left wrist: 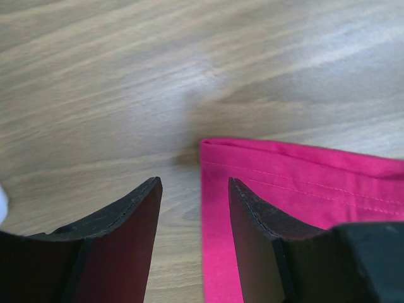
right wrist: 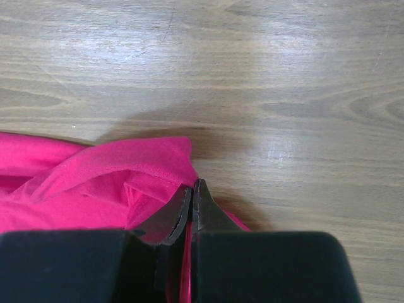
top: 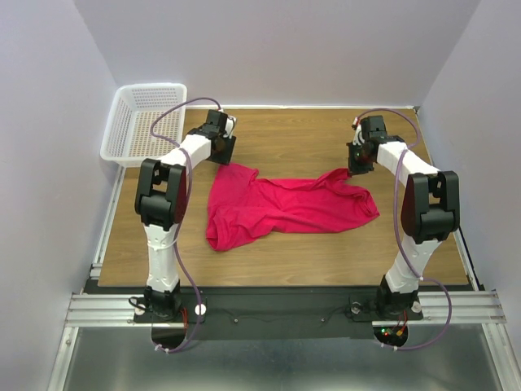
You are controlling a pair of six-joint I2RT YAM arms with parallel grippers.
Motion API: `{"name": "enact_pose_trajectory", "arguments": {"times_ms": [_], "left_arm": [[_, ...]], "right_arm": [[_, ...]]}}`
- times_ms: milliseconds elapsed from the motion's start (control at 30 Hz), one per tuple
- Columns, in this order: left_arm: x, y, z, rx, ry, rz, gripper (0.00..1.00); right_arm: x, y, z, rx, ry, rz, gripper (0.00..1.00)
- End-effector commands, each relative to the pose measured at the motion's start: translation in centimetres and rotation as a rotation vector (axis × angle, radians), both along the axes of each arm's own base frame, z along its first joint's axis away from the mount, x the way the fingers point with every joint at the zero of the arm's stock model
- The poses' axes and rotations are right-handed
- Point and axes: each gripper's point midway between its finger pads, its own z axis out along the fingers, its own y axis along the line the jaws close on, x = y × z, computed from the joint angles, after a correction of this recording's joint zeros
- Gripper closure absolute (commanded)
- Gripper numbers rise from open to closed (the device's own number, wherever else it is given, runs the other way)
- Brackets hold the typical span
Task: Fold and stack the t-shirts
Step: Flatten the tshirt out
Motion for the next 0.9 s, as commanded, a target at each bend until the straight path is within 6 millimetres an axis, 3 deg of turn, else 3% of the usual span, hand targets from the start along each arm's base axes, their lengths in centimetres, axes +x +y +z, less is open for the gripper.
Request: {"name": "enact_pose_trajectory", "arguments": {"times_ms": [0, 433, 600, 800, 867], "left_arm": [[0.0, -0.9, 0.6, -0.012, -0.002, -0.067, 0.43], [0.2, -0.8, -3.2, -0.006, 0.069, -0.036, 0.43], [-1.4, -0.6, -5.7, 0.018, 0.155, -0.024, 0.50], [-2.0, -0.8, -6.2, 0.018, 0.197, -0.042, 0.76], [-2.3, -0.7, -6.3, 0.025, 0.223, -0.044, 0.94]], "right_arm": [[0.4, 0.6, 2.3, 0.016, -0.068, 0.014, 0.99], [-0.1, 0.8, 2.2, 0.031, -0.060, 0.015, 0.99], [0.0, 0.8, 2.4, 0.031, -0.065, 0.013, 0.99], [0.3, 1.1, 2.5, 0.042, -0.069, 0.015, 0.99], [0.4, 0.9, 2.6, 0.039, -0.070, 0.012, 0.99]]}}
